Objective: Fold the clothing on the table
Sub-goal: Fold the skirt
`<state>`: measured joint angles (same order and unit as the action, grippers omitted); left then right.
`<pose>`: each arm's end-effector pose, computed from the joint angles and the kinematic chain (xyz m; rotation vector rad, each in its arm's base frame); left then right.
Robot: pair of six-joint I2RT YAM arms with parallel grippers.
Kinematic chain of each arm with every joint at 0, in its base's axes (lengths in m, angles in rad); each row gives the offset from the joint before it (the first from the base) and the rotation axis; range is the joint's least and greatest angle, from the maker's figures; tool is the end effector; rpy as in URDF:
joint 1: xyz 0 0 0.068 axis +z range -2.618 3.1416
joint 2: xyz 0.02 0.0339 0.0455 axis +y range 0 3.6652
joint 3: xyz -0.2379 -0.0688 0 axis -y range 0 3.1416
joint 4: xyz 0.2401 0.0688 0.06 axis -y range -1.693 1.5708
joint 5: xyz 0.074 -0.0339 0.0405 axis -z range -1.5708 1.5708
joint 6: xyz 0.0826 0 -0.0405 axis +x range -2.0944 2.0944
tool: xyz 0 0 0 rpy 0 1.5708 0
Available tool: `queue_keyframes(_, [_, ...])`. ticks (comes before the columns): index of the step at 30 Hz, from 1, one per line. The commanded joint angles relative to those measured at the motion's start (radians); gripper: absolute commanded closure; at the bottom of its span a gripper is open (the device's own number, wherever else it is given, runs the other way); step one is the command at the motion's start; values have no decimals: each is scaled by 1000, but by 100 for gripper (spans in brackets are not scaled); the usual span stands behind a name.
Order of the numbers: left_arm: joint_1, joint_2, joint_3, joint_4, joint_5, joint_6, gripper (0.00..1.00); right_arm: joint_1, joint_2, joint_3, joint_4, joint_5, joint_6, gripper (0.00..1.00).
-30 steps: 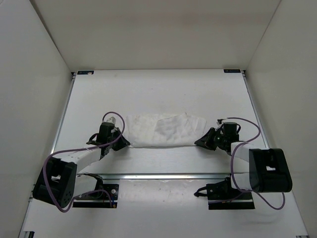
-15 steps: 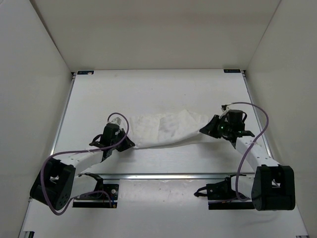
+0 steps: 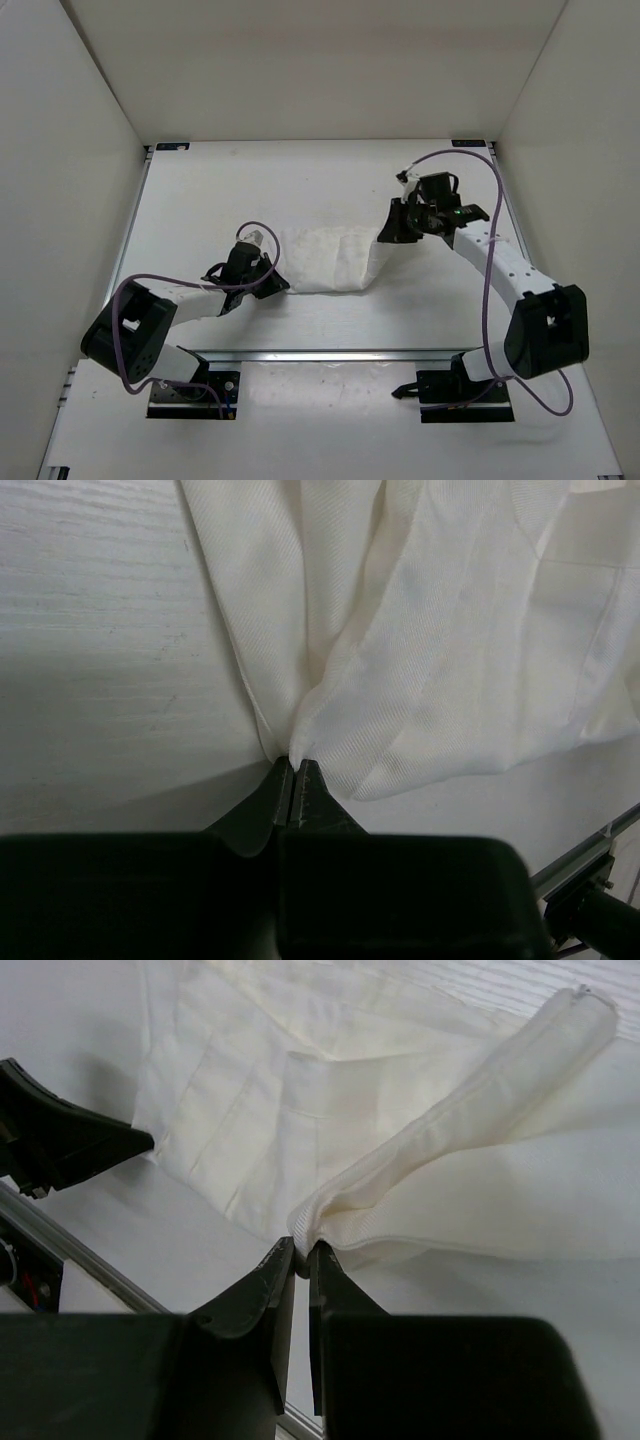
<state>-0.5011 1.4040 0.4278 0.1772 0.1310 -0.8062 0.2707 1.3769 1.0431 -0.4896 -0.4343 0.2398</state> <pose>0.2346 -0.1408 0.0711 -0.3144 2.4835 -0.7485 0.3009 0.1196 0.2157 -0.2467 2.4166 0.7563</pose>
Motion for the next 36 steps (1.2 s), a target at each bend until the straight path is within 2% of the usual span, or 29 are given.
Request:
queue_keyframes(1, [-2,19,-1,47,-4,-11,100,65,48,127,-49,3,-50,100])
queue_keyframes(8, [4,4,-15,56,6,-8,100,205,216,313,-38,-15,-39,100])
queue_keyframes(16, [9,6,-26,64,18,-10,100,343,369,428,-20,-32,1,100])
queue_keyframes(26, [9,13,-32,74,21,-11,100,485,459,425,92,-92,85,100])
queue_keyframes(36, [22,-22,-47,71,25,-13,100,553,580,428,126,-130,105,100])
